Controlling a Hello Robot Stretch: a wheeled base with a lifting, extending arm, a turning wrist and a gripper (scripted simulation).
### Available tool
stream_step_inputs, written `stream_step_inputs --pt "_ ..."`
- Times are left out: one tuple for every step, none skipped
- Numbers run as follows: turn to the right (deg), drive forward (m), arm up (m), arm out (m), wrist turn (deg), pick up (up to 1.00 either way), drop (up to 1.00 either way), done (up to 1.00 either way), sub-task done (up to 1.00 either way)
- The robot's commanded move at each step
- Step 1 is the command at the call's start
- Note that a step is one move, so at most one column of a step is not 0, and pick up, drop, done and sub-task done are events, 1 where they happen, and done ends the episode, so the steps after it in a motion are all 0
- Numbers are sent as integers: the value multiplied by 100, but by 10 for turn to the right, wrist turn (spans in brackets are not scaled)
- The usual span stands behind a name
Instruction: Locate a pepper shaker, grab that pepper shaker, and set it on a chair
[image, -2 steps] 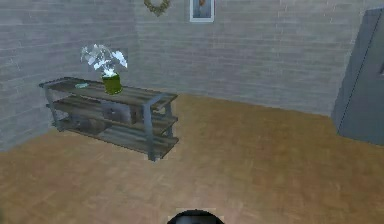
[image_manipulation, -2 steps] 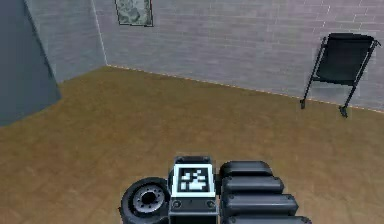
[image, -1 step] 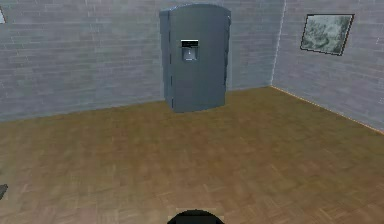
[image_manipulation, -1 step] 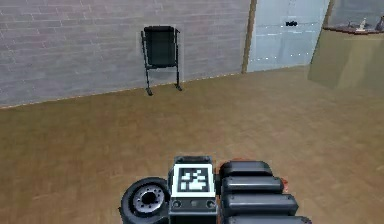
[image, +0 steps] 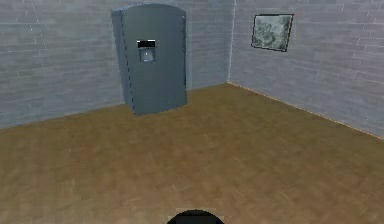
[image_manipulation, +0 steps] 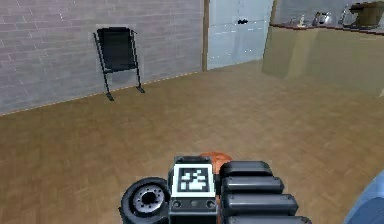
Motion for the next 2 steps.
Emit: stream_step_inputs --pt "-450 0 0 0 0 0 0 0 0" --pt "-90 0 0 0 0 0 0 0 0"
